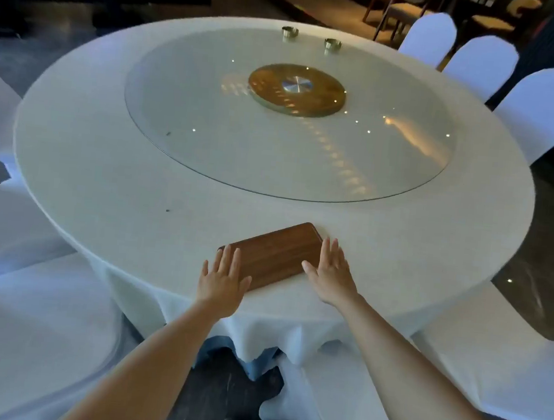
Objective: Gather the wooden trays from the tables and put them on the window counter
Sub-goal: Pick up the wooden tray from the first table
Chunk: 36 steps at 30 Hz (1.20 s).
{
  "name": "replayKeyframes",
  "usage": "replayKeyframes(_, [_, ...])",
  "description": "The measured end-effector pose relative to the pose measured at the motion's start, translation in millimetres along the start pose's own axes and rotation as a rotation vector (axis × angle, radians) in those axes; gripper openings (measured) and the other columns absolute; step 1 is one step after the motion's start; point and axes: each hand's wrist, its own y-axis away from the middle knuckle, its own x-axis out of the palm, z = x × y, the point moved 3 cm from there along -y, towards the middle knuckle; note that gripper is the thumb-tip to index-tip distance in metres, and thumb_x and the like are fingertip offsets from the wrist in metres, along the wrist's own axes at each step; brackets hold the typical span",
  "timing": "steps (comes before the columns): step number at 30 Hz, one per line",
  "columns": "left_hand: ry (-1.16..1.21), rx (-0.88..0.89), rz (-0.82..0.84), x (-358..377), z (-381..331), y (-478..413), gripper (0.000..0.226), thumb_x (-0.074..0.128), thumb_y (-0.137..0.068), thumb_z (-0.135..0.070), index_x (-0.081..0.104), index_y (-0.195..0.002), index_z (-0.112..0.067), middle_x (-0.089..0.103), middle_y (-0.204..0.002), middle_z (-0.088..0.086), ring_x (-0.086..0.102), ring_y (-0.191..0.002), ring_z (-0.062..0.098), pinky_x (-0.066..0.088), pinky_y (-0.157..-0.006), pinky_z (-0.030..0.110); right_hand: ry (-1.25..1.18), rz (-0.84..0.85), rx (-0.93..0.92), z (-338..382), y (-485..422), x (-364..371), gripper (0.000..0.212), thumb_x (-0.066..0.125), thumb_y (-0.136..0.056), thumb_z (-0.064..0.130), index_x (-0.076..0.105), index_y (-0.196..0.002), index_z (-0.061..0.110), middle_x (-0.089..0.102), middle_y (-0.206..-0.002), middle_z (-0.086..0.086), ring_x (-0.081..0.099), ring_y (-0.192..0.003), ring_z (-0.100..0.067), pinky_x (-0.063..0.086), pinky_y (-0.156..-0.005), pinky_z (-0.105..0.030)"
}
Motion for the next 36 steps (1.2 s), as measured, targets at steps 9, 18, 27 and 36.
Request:
replayKeyframes(9, [0.291,-0.415,0.0,16.8,10.9,-42.3,0.063,0.031,-0.096,-0.042,0.014,-0.145,-0.006,0.034,-0.145,0.015,0.033,-0.133,0.031,0.033,-0.107,0.041,0.018,0.114,0.076,-16.0,-74.2,6.4,0.073,0.029,-0.096,0.045,-0.007,-0.147,0.007,0.004,-0.157,-0.017,0.011,-0.143,-0.033,0.019,-0.114,-0.043])
replayKeyframes(18, [0.663,-0.641,0.016,26.9,16.5,-63.0,0.046,0.048,-0.093,-0.035,0.038,-0.121,0.0,0.057,-0.117,0.022,0.058,-0.103,0.039,0.048,-0.081,0.044,-0.148,0.034,0.222,-31.4,-109.5,9.7,0.056,0.045,-0.093,0.037,0.035,-0.131,-0.002,0.04,-0.136,-0.021,0.035,-0.126,-0.037,0.036,-0.1,-0.043])
replayKeyframes(27, [0.732,-0.709,0.009,31.8,41.3,-64.4,0.044,0.049,-0.092,-0.039,0.043,-0.11,0.0,0.06,-0.11,0.021,0.057,-0.092,0.033,0.041,-0.068,0.033,-0.318,0.148,0.23,-26.9,-119.5,15.6,0.053,0.053,-0.089,0.037,0.039,-0.118,-0.005,0.054,-0.125,-0.022,0.054,-0.113,-0.038,0.044,-0.088,-0.04])
replayKeyframes(36, [0.762,-0.944,-0.362,-7.9,133.1,3.9,0.041,0.054,-0.09,-0.035,0.049,-0.106,0.002,0.063,-0.108,0.024,0.059,-0.098,0.038,0.044,-0.079,0.039,-0.305,0.256,-0.067,95.1,-118.8,38.8,0.049,0.056,-0.086,0.042,0.041,-0.11,0.002,0.057,-0.12,-0.019,0.056,-0.111,-0.035,0.043,-0.081,-0.035])
